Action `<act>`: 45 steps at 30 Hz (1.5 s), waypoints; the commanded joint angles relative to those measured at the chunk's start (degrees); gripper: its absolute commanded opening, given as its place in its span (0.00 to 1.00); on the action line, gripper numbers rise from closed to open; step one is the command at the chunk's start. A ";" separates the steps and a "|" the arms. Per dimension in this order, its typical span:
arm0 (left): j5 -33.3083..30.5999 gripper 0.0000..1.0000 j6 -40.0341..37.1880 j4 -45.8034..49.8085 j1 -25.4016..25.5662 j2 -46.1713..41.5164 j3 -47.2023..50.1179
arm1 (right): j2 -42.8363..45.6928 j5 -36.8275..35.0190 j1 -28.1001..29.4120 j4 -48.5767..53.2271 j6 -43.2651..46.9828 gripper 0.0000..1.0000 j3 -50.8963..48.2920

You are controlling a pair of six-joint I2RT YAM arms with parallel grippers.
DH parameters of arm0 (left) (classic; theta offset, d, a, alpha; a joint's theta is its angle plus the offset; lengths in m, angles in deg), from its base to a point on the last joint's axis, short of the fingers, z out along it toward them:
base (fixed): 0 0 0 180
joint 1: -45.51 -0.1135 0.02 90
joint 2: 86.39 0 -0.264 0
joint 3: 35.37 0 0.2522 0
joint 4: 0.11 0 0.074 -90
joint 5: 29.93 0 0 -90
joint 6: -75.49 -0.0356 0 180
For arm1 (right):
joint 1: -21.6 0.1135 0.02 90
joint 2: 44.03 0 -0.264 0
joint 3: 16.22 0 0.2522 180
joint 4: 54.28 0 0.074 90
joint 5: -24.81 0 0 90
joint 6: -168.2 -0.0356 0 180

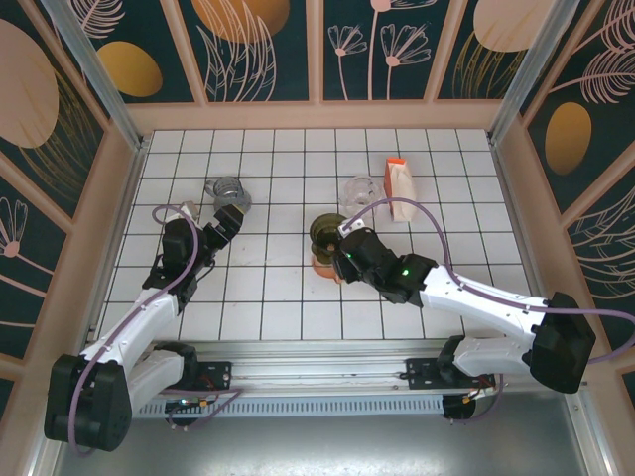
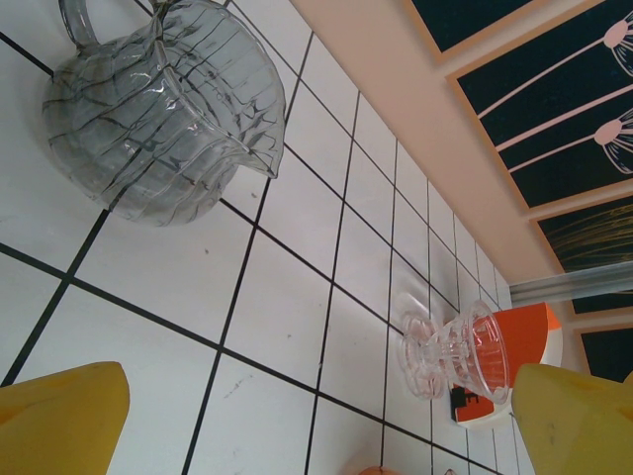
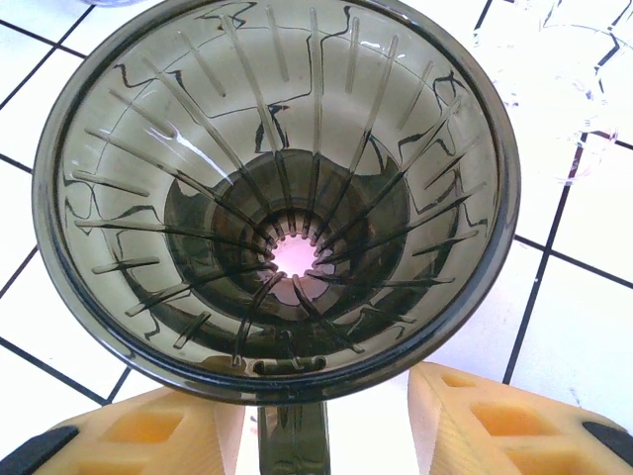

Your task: Place the coffee filter in the dripper

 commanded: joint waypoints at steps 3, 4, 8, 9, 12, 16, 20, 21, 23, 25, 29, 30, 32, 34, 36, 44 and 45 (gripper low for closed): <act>-0.16 0.99 0.05 -0.06 0.18 -0.14 -0.06 | 2.56 0.40 0.55 -0.72 -1.18 0.49 -1.43; -0.11 0.99 0.04 -0.09 0.17 -0.15 -0.09 | 2.85 0.67 0.57 -0.95 -1.14 0.50 -1.47; -0.25 0.99 0.03 0.15 0.18 -0.43 0.02 | 3.40 2.53 0.61 -1.68 -0.75 0.52 -1.17; -0.24 0.99 -0.02 0.18 0.18 -0.52 0.03 | 3.47 2.62 0.68 -1.78 -0.74 0.53 -1.07; -0.48 0.99 0.03 0.26 0.10 -0.87 0.24 | 4.01 2.57 0.88 -2.35 -0.71 0.53 -0.91; -0.59 0.99 0.04 0.45 0.18 -1.00 0.16 | 4.48 2.50 0.97 -2.59 -0.59 0.54 -0.32; -0.61 0.99 0.04 0.67 0.17 -1.30 -0.01 | 5.39 1.25 1.06 -2.44 -0.62 0.54 0.38; -0.64 0.99 0.08 0.62 0.17 -1.30 -0.10 | 5.80 0.84 1.06 -2.58 -0.49 0.54 0.58; -0.67 0.99 0.00 0.61 0.13 -1.31 -0.28 | 6.65 -0.13 1.14 -3.02 -0.10 0.54 0.80; -0.55 0.99 -0.05 0.60 0.18 -1.31 -0.37 | 7.96 -1.45 1.14 -3.90 0.59 0.54 0.97; -0.77 0.99 -0.09 0.90 0.16 -1.31 -0.83 | 8.97 -4.06 0.56 -5.13 0.67 0.54 2.20; -1.07 0.99 -0.05 1.13 0.18 -1.30 -0.98 | 8.57 -4.37 -0.32 -5.12 -0.19 0.54 2.79; -1.30 0.99 -0.13 1.23 0.17 -1.40 -1.24 | 7.49 -4.09 -2.68 -5.14 -1.76 0.53 3.91; -1.16 0.99 -0.09 1.23 0.16 -1.31 -1.70 | 6.35 -4.21 -5.56 -5.41 -3.77 0.51 5.15; -1.01 0.99 -0.18 1.15 0.18 -1.20 -1.98 | 5.12 -2.49 -9.67 -5.41 -6.19 0.49 6.57; -0.50 0.99 -0.23 -0.02 0.18 -0.28 -1.60 | 1.46 13.27 -29.97 -11.66 -14.32 0.38 6.66; -0.28 0.98 -0.20 -0.40 0.16 0.04 -1.43 | 0.05 14.91 -32.03 -12.22 -14.71 0.36 6.89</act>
